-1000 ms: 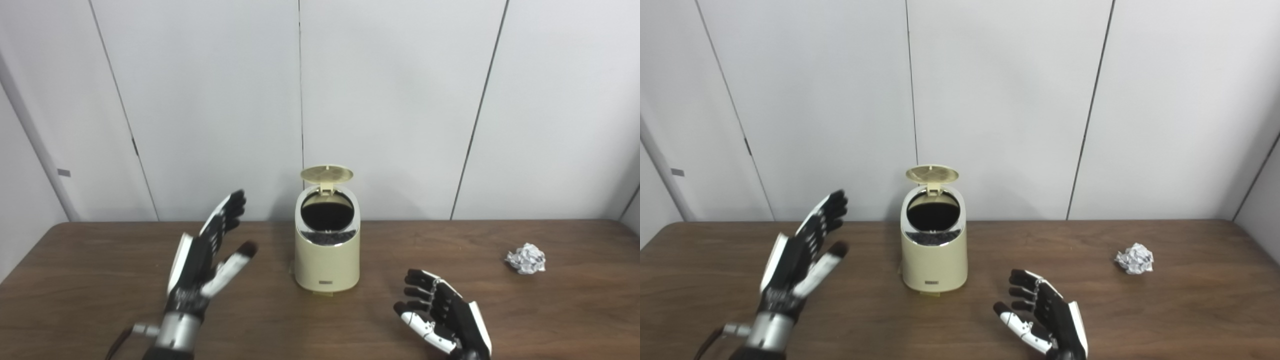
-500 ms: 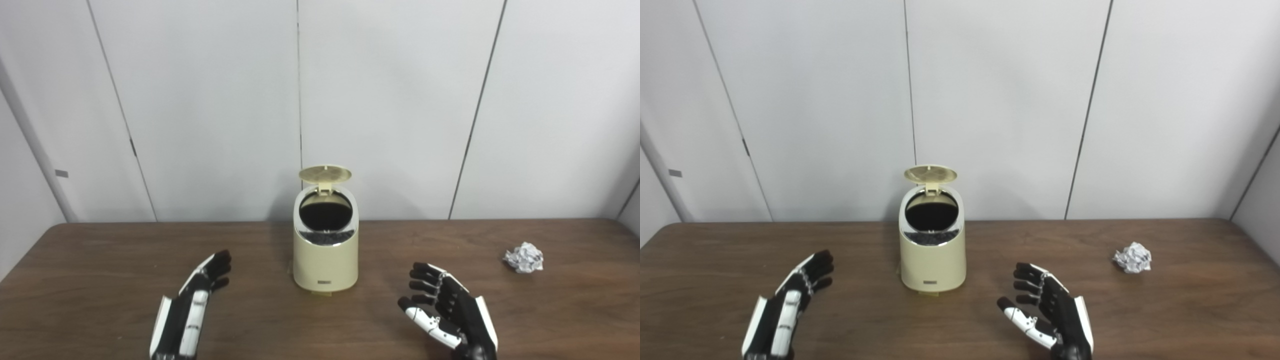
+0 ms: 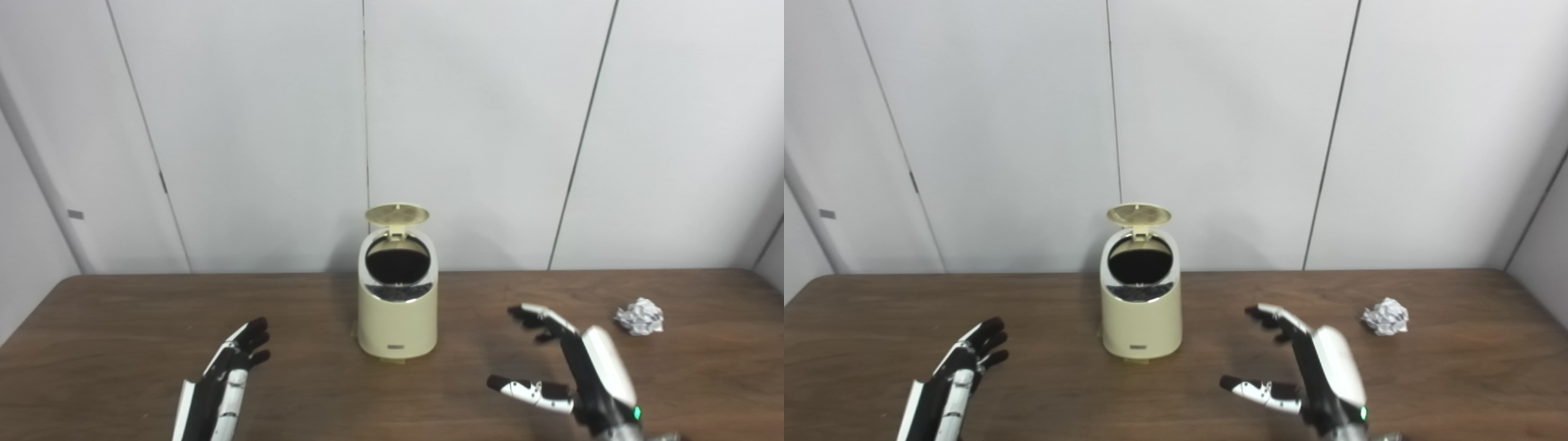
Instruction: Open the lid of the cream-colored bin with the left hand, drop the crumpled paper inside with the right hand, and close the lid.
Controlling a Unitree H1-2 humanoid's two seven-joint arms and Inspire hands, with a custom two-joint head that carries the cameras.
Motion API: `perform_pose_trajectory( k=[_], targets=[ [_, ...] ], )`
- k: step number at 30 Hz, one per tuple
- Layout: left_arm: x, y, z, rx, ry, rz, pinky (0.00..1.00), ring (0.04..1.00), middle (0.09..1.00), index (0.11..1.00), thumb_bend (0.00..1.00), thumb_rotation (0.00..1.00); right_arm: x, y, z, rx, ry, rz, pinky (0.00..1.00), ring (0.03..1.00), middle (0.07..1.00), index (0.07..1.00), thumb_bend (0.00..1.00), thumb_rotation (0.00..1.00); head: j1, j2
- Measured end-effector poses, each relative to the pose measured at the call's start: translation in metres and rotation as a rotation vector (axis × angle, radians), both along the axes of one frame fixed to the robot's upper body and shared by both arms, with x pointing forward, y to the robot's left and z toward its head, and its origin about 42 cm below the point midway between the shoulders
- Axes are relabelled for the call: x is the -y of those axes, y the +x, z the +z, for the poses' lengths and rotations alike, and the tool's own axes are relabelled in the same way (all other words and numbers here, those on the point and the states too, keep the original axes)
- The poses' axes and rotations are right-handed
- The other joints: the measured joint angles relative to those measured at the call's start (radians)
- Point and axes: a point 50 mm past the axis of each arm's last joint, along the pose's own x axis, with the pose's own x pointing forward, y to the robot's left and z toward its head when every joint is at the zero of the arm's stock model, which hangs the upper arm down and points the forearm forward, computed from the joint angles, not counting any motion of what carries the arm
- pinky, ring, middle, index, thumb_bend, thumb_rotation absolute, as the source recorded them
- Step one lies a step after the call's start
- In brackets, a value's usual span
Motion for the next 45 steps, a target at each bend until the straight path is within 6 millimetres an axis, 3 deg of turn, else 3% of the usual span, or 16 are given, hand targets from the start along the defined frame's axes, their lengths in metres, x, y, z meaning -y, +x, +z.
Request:
perform_pose_trajectory(
  k=[4,6,10,20,26,27,31,36,40,45],
  targets=[
    [-0.002,0.0,-0.001,-0.001,0.0,-0.003,0.84,0.889,0.887,0.884,0.4,0.88,0.022,0.025,0.037,0.034,-0.209,-0.055,0.71,0.819,0.867,0.861,0.91,0.43,-0.061,-0.002],
    [-0.003,0.0,0.0,-0.001,-0.005,-0.006,0.85,0.894,0.888,0.89,0.41,0.88,0.027,0.033,0.048,0.011,-0.256,-0.076,0.66,0.79,0.86,0.867,0.94,0.44,-0.08,-0.008],
    [-0.005,0.001,0.0,-0.001,-0.009,-0.007,0.87,0.903,0.896,0.9,0.41,0.87,0.031,0.04,0.052,-0.07,-0.322,-0.116,0.58,0.725,0.821,0.841,0.98,0.43,-0.124,-0.02],
    [-0.018,0.003,-0.002,-0.007,-0.005,-0.027,0.93,0.931,0.921,0.925,0.38,0.91,0.043,0.063,0.077,-0.229,-0.462,-0.26,0.63,0.789,0.86,0.83,1.0,0.38,-0.207,-0.017],
    [-0.027,0.009,-0.002,0.012,0.013,-0.045,0.92,0.931,0.923,0.927,0.39,0.94,0.058,0.075,0.07,-0.339,-0.48,-0.314,0.67,0.805,0.867,0.831,1.0,0.34,-0.267,-0.026],
    [-0.029,0.009,-0.002,0.011,0.008,-0.046,0.91,0.924,0.919,0.919,0.4,0.9,0.06,0.076,0.07,-0.347,-0.482,-0.319,0.67,0.807,0.867,0.831,1.0,0.33,-0.313,-0.029],
    [-0.037,0.01,-0.001,0.011,0.005,-0.032,0.84,0.88,0.887,0.89,0.41,0.86,0.068,0.082,0.07,-0.378,-0.485,-0.345,0.65,0.793,0.867,0.829,1.0,0.33,-0.351,-0.031],
    [-0.046,0.012,-0.003,0.007,0.004,-0.008,0.78,0.853,0.87,0.876,0.46,0.88,0.081,0.089,0.069,-0.408,-0.532,-0.386,0.67,0.801,0.872,0.816,1.0,0.32,-0.419,-0.031],
    [-0.047,0.013,-0.003,0.002,0.006,-0.006,0.79,0.862,0.871,0.875,0.53,0.88,0.089,0.093,0.067,-0.431,-0.546,-0.409,0.65,0.801,0.876,0.812,1.0,0.33,-0.442,-0.032],
    [-0.048,0.013,-0.003,-0.006,0.006,-0.008,0.81,0.857,0.865,0.87,0.57,0.85,0.099,0.096,0.059,-0.472,-0.577,-0.439,0.71,0.812,0.887,0.813,1.0,0.34,-0.469,-0.034]
  ],
)
